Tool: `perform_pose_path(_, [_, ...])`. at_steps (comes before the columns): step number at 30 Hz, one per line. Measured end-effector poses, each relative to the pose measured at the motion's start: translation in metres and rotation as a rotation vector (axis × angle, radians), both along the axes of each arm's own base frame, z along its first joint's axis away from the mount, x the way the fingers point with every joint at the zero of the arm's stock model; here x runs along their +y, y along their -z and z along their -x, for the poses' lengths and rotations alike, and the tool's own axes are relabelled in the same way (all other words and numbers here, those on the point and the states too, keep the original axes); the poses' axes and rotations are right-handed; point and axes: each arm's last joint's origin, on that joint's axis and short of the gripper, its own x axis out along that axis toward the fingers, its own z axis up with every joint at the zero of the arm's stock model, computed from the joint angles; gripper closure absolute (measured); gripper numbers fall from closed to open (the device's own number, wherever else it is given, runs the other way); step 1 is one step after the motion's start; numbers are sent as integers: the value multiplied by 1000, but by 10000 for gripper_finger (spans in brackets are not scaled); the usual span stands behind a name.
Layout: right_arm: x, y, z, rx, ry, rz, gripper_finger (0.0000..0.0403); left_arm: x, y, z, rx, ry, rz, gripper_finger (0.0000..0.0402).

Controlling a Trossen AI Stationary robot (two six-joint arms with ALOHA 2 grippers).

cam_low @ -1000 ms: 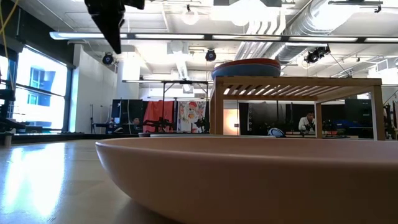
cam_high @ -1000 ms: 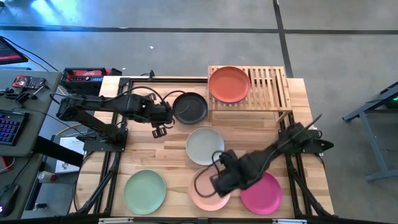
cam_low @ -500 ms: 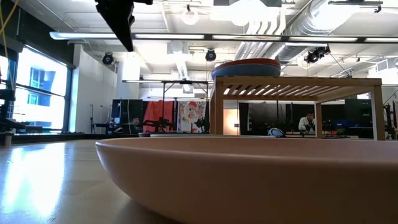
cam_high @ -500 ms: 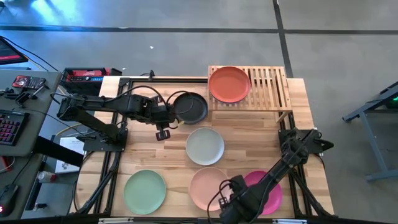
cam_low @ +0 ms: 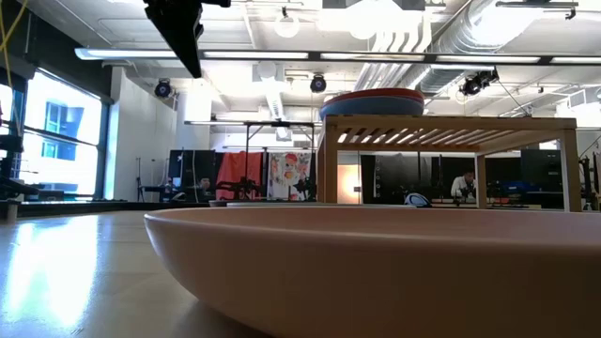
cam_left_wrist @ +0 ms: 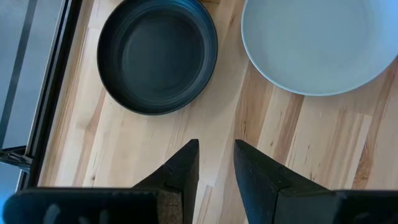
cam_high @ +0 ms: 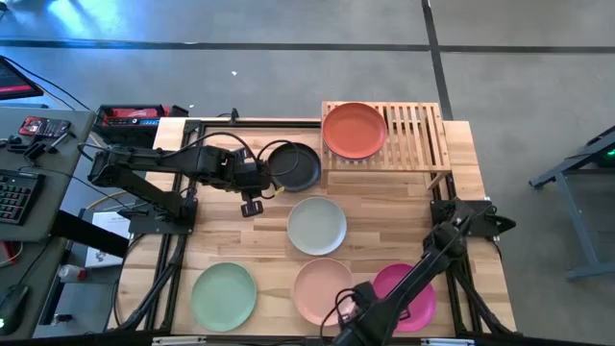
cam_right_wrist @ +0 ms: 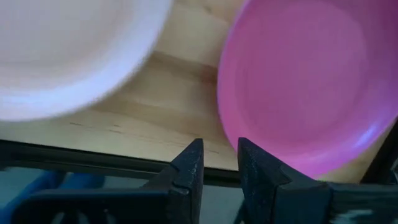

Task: Place and stack plates onto a shelf
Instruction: Stack the pink plate on top of the orange plate on the shelf

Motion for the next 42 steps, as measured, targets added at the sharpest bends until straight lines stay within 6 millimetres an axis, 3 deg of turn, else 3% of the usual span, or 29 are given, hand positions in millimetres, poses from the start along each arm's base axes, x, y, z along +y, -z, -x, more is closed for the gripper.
perform_pose_path(7, [12,23,3,51,-19,7,329,0,0,0,0,0,0,312])
perform_pose_path(21, [19,39,5,29,-57,71,329,0,0,0,1,17,-6,312])
perform_pose_path(42, [24,74,6,202,-41,42,337,0,0,0,2,24,-9,312])
